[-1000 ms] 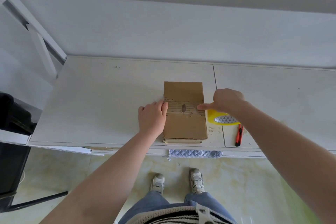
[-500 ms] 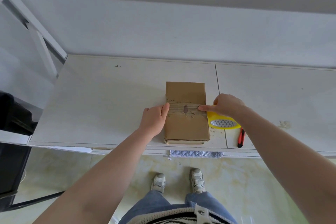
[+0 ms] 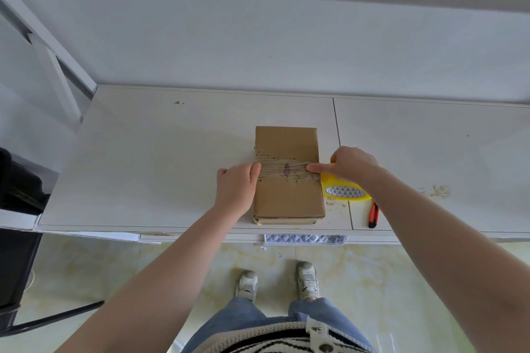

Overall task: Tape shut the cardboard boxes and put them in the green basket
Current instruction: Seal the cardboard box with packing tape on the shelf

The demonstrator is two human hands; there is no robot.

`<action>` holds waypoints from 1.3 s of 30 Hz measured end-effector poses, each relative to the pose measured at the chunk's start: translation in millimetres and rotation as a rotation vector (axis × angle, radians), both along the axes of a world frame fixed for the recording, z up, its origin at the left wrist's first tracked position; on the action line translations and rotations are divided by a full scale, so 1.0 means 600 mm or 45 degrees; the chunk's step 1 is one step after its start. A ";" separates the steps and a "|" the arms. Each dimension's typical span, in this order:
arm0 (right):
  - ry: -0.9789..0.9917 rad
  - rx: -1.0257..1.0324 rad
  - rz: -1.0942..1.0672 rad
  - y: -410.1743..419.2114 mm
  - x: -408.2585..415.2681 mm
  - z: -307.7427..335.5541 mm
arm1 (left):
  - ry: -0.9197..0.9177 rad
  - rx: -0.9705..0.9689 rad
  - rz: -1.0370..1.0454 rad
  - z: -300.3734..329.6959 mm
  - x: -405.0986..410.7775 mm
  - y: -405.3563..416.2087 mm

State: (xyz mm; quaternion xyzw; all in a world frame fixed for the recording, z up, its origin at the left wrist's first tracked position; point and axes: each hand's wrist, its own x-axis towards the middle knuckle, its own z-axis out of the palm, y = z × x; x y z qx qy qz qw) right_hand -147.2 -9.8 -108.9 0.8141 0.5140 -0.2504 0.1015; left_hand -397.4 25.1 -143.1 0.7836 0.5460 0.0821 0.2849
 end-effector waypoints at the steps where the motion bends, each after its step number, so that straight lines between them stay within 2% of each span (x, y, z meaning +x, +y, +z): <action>1: 0.002 -0.003 0.000 -0.001 -0.001 0.000 | -0.040 -0.076 -0.013 0.004 -0.001 0.002; 3: 0.004 -0.005 0.007 -0.001 -0.002 0.001 | 0.032 -0.119 -0.038 0.010 -0.005 0.003; 5: 0.001 -0.004 0.017 -0.001 -0.004 0.000 | 0.189 0.176 0.057 0.014 -0.007 -0.002; 7: -0.004 -0.005 0.017 -0.002 -0.004 -0.002 | 0.164 0.487 0.120 0.022 0.008 -0.014; 9: -0.016 0.002 0.016 -0.002 -0.002 -0.004 | 0.093 0.600 -0.037 0.031 0.044 -0.017; 12: -0.037 0.019 0.014 -0.003 -0.002 -0.006 | 0.238 0.578 -0.279 0.023 0.104 -0.006; 18: -0.046 -0.013 -0.007 0.001 -0.005 -0.005 | 0.465 0.459 -0.435 0.001 0.121 0.014; 20: -0.036 -0.026 -0.017 -0.001 -0.005 -0.005 | 0.389 0.446 -0.423 0.022 0.125 0.013; 24: -0.056 -0.012 -0.005 -0.002 -0.005 -0.005 | 0.019 0.751 -0.263 0.055 0.141 0.000; 26: -0.041 -0.027 -0.018 -0.002 -0.005 -0.005 | 0.127 0.568 -0.336 0.039 0.131 -0.008; 28: -0.050 -0.037 -0.026 -0.001 -0.009 -0.003 | 0.356 0.374 -0.400 0.023 0.125 -0.005; 29: -0.056 -0.033 -0.025 -0.002 -0.008 -0.002 | 0.387 0.368 -0.408 0.020 0.129 0.002; 31: -0.054 -0.042 -0.027 -0.004 -0.007 -0.003 | 0.283 0.435 -0.403 0.029 0.139 0.008; 33: -0.068 -0.021 -0.011 -0.003 -0.008 -0.001 | 0.209 0.608 -0.389 0.024 0.140 0.008; 36: -0.047 -0.038 -0.023 -0.003 -0.011 0.000 | 0.358 0.443 -0.476 0.013 0.121 0.006; 39: -0.044 -0.016 -0.021 -0.004 -0.010 -0.001 | 0.380 0.492 -0.255 0.012 0.123 -0.005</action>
